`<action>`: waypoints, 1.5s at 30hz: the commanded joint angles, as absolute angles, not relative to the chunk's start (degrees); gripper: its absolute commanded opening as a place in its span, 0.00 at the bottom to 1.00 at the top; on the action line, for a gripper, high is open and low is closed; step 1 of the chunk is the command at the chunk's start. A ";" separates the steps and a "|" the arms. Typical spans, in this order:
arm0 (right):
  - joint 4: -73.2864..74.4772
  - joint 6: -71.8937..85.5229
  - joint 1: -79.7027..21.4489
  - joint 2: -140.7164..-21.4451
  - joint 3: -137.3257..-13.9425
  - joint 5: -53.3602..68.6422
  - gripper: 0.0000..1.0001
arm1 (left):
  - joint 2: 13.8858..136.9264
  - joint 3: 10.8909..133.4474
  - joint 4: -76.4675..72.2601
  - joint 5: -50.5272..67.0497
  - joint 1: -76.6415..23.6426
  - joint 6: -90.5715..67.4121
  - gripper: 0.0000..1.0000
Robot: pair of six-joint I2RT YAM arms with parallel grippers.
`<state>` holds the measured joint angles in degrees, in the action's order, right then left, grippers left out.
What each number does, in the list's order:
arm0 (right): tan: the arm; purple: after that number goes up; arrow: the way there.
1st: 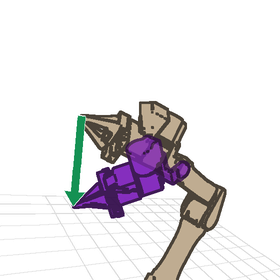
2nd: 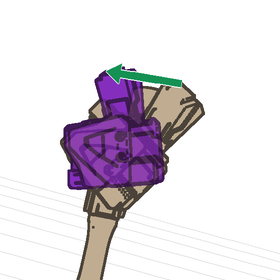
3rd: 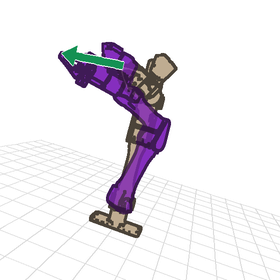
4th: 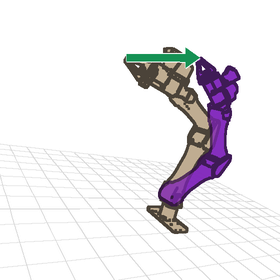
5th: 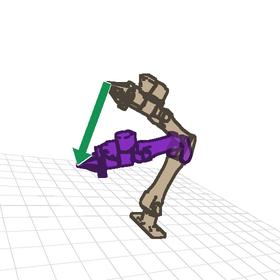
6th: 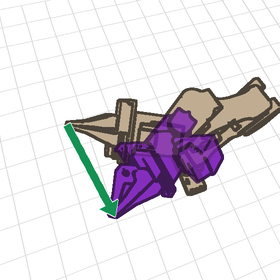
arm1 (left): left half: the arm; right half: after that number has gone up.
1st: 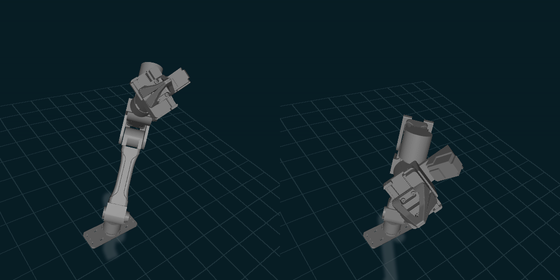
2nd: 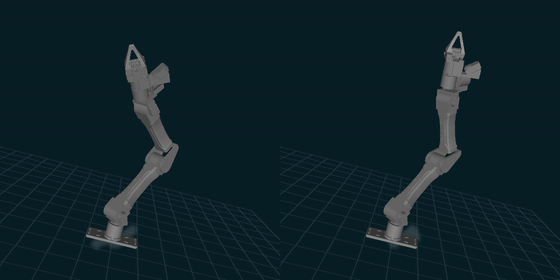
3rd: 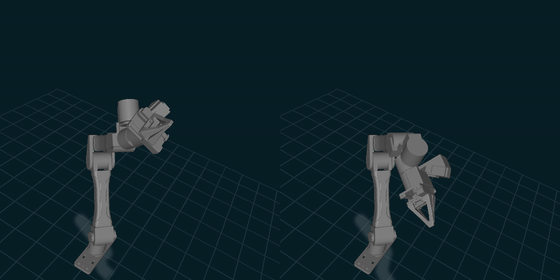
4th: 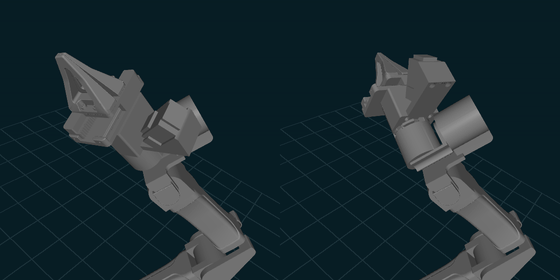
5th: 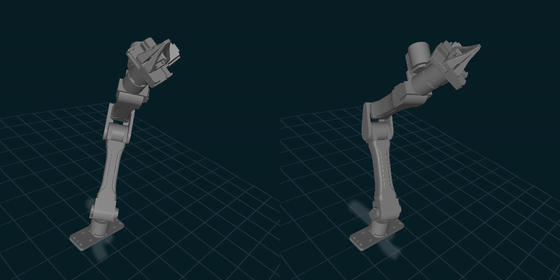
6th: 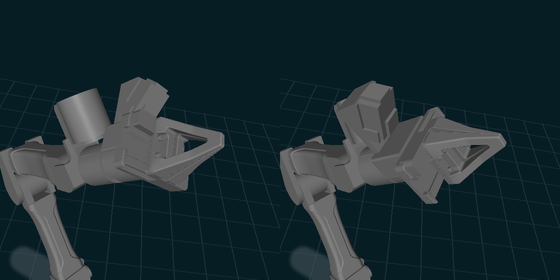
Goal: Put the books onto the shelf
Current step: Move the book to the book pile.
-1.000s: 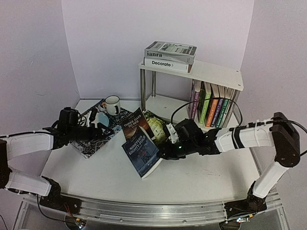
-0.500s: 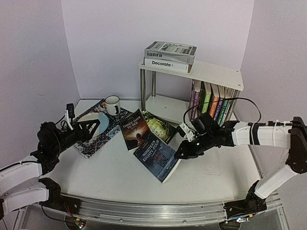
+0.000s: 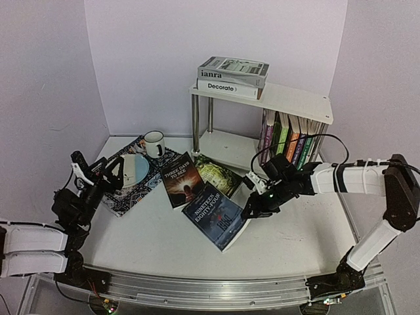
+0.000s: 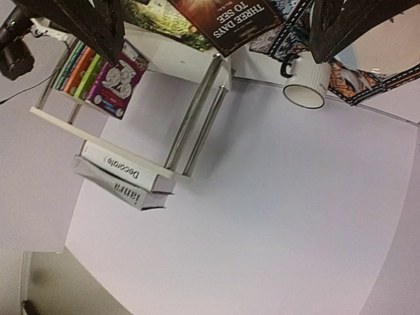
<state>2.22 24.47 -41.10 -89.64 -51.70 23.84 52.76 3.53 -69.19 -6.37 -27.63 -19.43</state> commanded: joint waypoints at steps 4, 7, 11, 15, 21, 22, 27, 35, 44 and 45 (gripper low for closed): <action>4.22 23.32 -37.72 -93.91 -56.27 25.88 0.18 | 64.52 8.55 -98.72 -14.42 -29.79 -7.89 1.00; 4.22 23.16 -37.14 -95.73 -57.32 26.34 0.18 | 67.92 11.61 -99.14 -13.81 -29.80 -7.93 1.00; 4.50 22.46 -36.17 -98.16 -59.11 26.15 0.18 | 73.94 14.61 -102.54 -12.09 -29.80 -10.88 1.00; 6.40 21.00 -35.26 -100.08 -61.44 24.10 0.19 | 78.44 16.41 -103.62 -10.70 -29.79 -15.21 1.00; 11.03 17.52 -35.17 -101.91 -65.72 18.48 0.20 | 78.65 18.23 -103.62 -6.37 -29.62 -22.73 1.00; 11.48 16.95 -35.16 -102.22 -66.39 17.63 0.20 | 78.73 18.54 -103.60 -5.67 -29.59 -24.61 1.00; 14.26 14.33 -35.18 -103.75 -69.43 13.50 0.21 | 78.93 18.73 -103.58 -1.83 -29.27 -29.85 1.00; 19.90 11.24 -35.18 -107.23 -76.39 4.23 0.26 | 81.05 18.59 -103.50 2.15 -29.36 -28.37 1.00; 18.18 11.09 -35.61 -100.54 -72.69 1.12 0.48 | 79.61 11.73 -103.01 2.77 -29.34 -31.10 1.00; 17.56 11.43 -35.96 -99.18 -71.34 1.42 0.50 | 79.11 11.36 -102.03 3.17 -29.33 -31.72 1.00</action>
